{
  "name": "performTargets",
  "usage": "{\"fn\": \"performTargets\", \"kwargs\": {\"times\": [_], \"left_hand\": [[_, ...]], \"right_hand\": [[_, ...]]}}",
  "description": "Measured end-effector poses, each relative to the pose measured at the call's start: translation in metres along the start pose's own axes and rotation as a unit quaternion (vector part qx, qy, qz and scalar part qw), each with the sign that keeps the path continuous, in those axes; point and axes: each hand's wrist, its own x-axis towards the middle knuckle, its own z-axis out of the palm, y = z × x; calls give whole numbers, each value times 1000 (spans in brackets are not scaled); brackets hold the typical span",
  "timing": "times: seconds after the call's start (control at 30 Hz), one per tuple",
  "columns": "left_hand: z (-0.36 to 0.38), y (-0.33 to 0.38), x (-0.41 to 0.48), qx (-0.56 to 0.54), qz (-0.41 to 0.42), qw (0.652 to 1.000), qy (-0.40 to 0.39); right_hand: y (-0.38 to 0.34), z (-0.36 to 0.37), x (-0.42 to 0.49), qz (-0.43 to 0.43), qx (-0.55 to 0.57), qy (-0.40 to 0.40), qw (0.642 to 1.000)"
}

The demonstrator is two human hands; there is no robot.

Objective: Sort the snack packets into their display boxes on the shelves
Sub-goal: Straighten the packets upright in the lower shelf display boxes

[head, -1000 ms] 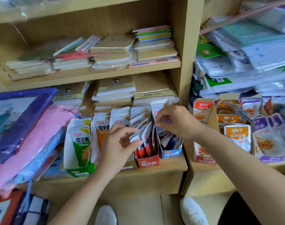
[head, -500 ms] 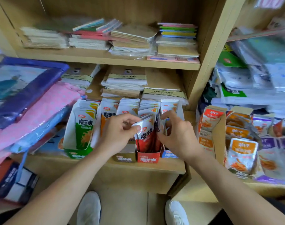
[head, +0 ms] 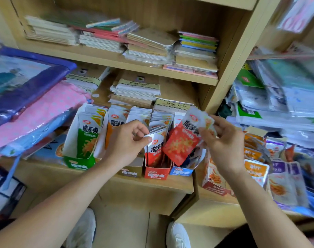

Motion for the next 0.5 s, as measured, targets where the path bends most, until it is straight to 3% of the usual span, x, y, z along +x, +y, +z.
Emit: {"fn": "performTargets", "kwargs": {"times": [0.23,0.4,0.5], "left_hand": [[0,0,-1,0,-11,1000,0],[-2,-1,3,-94,-86,992,-18],[-5,2,4,-140,-117,983,-35]], "right_hand": [[0,-23,16,-18,112,-34,993],[5,-20,20,-35,68,-138,988],[5,-5,24,-41,43,-160,985]]}}
